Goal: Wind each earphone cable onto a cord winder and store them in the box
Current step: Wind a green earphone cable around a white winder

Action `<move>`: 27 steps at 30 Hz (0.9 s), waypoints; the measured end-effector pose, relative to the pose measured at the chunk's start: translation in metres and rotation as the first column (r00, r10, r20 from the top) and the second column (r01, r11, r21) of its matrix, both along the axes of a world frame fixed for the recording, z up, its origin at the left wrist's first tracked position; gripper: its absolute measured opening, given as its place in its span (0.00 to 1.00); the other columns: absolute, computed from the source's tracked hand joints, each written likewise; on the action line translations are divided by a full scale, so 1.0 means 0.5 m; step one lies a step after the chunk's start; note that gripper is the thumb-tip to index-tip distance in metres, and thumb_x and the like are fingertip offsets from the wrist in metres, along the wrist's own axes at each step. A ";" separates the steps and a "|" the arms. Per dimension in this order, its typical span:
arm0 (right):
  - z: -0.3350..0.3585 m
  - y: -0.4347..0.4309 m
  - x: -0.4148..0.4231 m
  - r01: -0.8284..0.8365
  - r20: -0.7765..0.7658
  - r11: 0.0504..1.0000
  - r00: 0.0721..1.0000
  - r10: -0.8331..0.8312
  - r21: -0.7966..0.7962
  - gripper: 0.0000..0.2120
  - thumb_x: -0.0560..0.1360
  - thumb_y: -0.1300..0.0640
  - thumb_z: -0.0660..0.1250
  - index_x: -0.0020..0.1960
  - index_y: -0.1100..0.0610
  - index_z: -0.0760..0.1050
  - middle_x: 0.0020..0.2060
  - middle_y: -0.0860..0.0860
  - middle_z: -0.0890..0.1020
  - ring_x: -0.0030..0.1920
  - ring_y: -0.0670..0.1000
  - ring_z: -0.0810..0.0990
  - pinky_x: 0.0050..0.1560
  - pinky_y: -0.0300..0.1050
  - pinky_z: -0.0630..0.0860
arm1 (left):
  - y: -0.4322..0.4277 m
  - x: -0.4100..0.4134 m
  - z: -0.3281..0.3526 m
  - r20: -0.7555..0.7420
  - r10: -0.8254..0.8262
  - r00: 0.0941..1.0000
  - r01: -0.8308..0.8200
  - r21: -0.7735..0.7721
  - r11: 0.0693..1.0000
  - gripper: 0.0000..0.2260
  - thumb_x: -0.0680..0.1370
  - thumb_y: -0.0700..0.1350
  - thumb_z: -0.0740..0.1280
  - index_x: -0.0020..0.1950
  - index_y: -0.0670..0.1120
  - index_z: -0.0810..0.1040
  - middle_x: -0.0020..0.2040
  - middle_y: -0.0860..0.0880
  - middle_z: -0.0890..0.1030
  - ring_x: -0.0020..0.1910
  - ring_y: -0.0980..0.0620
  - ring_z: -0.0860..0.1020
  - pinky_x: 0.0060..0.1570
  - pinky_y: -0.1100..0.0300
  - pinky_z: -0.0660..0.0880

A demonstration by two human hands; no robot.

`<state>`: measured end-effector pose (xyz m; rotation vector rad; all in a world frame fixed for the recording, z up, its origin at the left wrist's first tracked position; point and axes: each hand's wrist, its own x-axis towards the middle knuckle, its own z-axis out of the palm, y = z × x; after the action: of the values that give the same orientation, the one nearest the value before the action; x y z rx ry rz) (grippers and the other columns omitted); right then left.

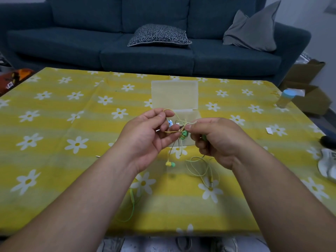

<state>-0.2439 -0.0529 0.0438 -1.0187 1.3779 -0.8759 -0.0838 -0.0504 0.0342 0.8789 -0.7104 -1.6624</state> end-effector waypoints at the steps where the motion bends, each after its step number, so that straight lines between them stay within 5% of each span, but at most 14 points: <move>1: -0.001 -0.001 0.000 0.032 0.015 0.999 0.999 -0.032 0.009 0.04 0.73 0.61 0.73 0.47 0.60 0.80 0.28 0.51 0.72 0.25 0.48 0.64 0.30 0.42 0.58 | 0.000 0.000 0.001 -0.016 0.003 1.000 -0.003 0.008 1.000 0.09 0.83 0.38 0.58 0.51 0.39 0.77 0.29 0.48 0.68 0.32 0.52 0.79 0.40 0.56 0.82; 8: -0.002 0.004 0.007 0.029 -0.001 0.999 1.000 -0.029 0.018 0.04 0.79 0.61 0.65 0.46 0.59 0.77 0.35 0.55 0.83 0.20 0.46 0.70 0.26 0.38 0.64 | 0.000 -0.010 0.001 -0.075 0.081 0.994 -0.069 0.149 0.986 0.10 0.82 0.39 0.60 0.46 0.39 0.79 0.27 0.50 0.63 0.24 0.56 0.69 0.27 0.64 0.74; 11: 0.003 0.001 -0.002 0.084 -0.034 0.996 0.996 -0.085 -0.038 0.07 0.79 0.61 0.65 0.43 0.58 0.77 0.34 0.54 0.82 0.19 0.46 0.66 0.24 0.37 0.61 | -0.004 0.001 -0.008 0.231 0.025 0.973 -0.065 0.169 0.983 0.10 0.81 0.45 0.65 0.43 0.44 0.80 0.26 0.53 0.61 0.24 0.55 0.61 0.26 0.64 0.62; 14: 0.014 -0.002 -0.024 0.111 -0.071 0.986 0.990 -0.121 -0.128 0.06 0.77 0.63 0.67 0.41 0.60 0.80 0.31 0.53 0.80 0.19 0.47 0.60 0.23 0.37 0.55 | -0.010 0.021 -0.019 0.584 -0.002 0.811 -0.069 0.099 0.993 0.11 0.79 0.49 0.67 0.39 0.47 0.80 0.24 0.56 0.63 0.23 0.54 0.62 0.30 0.61 0.58; 21: 0.038 0.001 -0.048 0.037 -0.109 0.972 0.992 -0.064 -0.232 0.10 0.78 0.57 0.66 0.45 0.61 0.83 0.34 0.54 0.79 0.23 0.48 0.58 0.23 0.38 0.56 | -0.015 0.031 -0.042 0.775 -0.034 0.632 -0.019 0.060 0.998 0.15 0.81 0.48 0.64 0.35 0.47 0.78 0.28 0.51 0.72 0.34 0.47 0.76 0.38 0.59 0.67; 25: 0.050 0.005 -0.048 -0.023 -0.109 0.952 0.994 -0.011 -0.306 0.12 0.80 0.56 0.64 0.45 0.61 0.83 0.30 0.52 0.77 0.22 0.47 0.58 0.22 0.37 0.57 | -0.011 0.027 -0.055 0.898 -0.019 0.439 0.044 -0.001 0.999 0.11 0.81 0.44 0.62 0.44 0.43 0.81 0.38 0.45 0.80 0.38 0.48 0.75 0.40 0.59 0.70; 27: 0.052 0.006 -0.047 -0.055 -0.118 0.948 0.993 0.019 -0.313 0.13 0.80 0.55 0.63 0.44 0.60 0.83 0.30 0.52 0.76 0.23 0.48 0.59 0.24 0.38 0.57 | -0.008 0.017 -0.045 0.881 0.094 0.463 0.032 -0.123 0.992 0.09 0.80 0.38 0.62 0.47 0.47 0.81 0.45 0.49 0.82 0.40 0.55 0.77 0.40 0.64 0.71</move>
<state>-0.2676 -0.0497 0.0700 -1.3533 1.3333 -1.0462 -0.0753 -0.0542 0.0117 1.6911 -1.4794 -0.9817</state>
